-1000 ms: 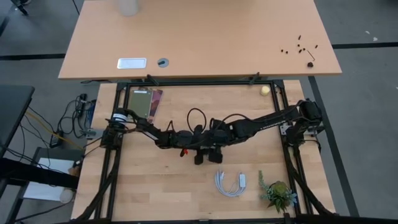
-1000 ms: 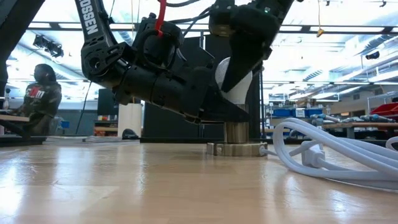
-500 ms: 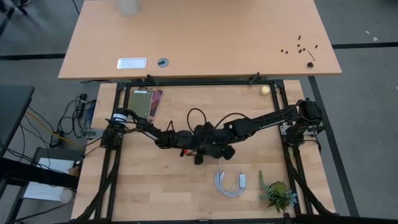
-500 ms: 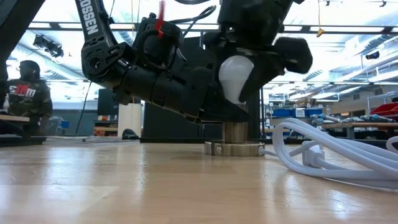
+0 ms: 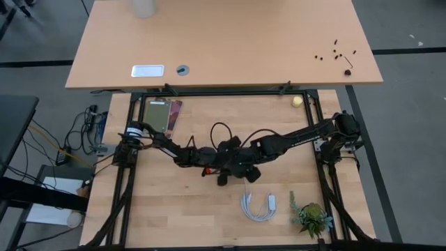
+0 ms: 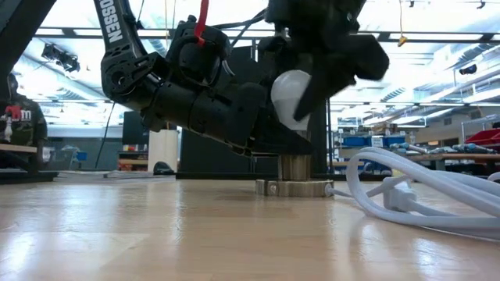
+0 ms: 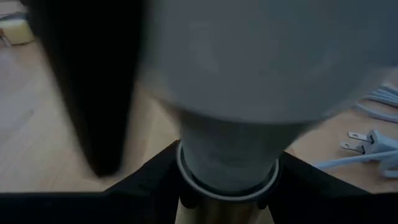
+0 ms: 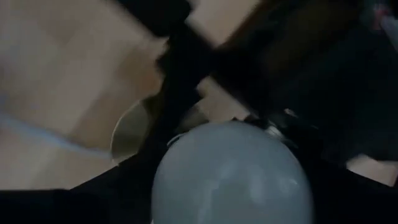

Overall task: Screw lightbulb
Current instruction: Remove the white lightbulb from the desk lamp

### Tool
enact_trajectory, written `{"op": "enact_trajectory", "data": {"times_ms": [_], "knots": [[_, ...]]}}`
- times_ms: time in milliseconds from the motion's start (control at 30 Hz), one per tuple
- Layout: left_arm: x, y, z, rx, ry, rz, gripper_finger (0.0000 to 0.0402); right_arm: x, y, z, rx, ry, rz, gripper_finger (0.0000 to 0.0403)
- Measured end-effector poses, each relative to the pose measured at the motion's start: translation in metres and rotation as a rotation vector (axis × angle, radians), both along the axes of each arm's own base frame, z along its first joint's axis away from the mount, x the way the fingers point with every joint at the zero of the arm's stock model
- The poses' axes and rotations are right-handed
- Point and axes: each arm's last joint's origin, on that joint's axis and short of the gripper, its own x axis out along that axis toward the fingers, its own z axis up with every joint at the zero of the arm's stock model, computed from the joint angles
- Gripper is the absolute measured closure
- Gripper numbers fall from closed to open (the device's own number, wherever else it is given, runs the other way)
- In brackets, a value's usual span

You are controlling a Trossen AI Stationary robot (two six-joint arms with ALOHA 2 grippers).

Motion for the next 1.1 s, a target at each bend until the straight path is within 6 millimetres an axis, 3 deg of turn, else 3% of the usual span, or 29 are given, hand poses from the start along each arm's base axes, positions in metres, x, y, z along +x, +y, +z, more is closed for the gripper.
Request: {"op": "enact_trajectory", "data": {"times_ms": [267,433,800,1100], "knots": [[0.000,0.000,-0.001,-0.001,0.006,0.008,0.0208,0.005,0.002,0.012,0.264,-0.078,-0.376,0.0031],[0.000,0.001,-0.001,-0.003,0.006,0.022,0.0208,0.004,0.001,0.013,0.407,-0.109,-0.677,0.0010],[0.000,0.001,-0.001,-0.018,0.007,0.036,0.0208,-0.005,-0.001,0.009,0.461,-0.167,-1.101,0.0037],[0.000,0.001,-0.001,-0.042,0.006,0.042,0.0208,0.000,0.008,0.001,0.525,-0.207,-1.205,0.0067]]}}
